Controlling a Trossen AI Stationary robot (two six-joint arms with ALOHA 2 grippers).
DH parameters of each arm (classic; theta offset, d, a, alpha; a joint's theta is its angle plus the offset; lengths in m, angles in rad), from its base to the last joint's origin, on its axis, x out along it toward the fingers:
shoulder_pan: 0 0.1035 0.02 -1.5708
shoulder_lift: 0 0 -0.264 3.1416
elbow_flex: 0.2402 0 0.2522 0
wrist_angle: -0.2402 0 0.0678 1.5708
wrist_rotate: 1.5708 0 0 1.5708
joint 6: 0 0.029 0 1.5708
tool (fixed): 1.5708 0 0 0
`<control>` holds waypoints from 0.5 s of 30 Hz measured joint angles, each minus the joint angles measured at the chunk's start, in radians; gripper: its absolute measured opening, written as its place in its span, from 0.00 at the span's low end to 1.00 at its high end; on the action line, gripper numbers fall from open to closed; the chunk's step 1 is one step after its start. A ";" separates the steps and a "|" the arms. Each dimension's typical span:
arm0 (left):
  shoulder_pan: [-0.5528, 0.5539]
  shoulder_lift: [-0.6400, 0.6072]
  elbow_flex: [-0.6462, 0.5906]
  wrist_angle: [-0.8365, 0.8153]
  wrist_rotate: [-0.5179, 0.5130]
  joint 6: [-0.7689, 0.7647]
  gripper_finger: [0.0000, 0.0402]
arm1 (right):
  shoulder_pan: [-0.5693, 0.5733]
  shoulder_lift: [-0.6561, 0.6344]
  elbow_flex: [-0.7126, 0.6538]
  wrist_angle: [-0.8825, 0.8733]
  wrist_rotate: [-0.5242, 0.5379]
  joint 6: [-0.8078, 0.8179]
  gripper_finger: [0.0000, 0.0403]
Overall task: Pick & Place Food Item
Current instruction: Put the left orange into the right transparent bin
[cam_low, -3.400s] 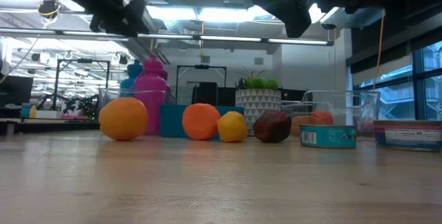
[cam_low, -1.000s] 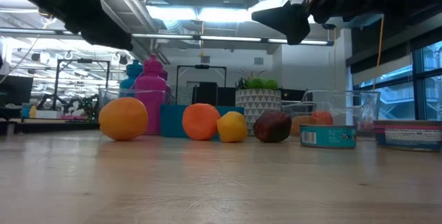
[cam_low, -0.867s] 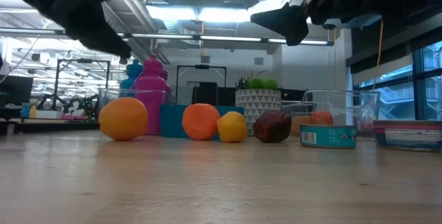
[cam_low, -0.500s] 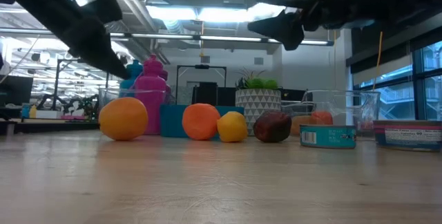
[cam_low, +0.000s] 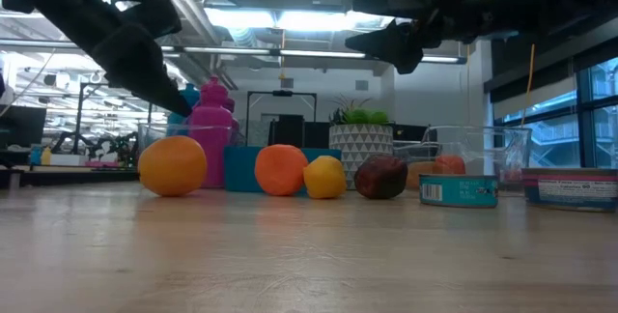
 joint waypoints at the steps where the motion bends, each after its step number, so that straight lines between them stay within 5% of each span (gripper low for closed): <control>1: 0.000 0.000 0.000 0.006 0.000 0.000 0.57 | 0.000 0.000 0.000 -0.004 0.000 0.001 0.89; 9: 0.000 0.000 0.000 0.011 0.016 0.003 0.59 | 0.000 0.000 0.000 -0.005 0.000 0.005 0.89; 15: 0.000 0.000 0.000 0.009 0.023 -0.008 0.73 | 0.000 0.000 0.000 -0.005 0.000 0.006 0.89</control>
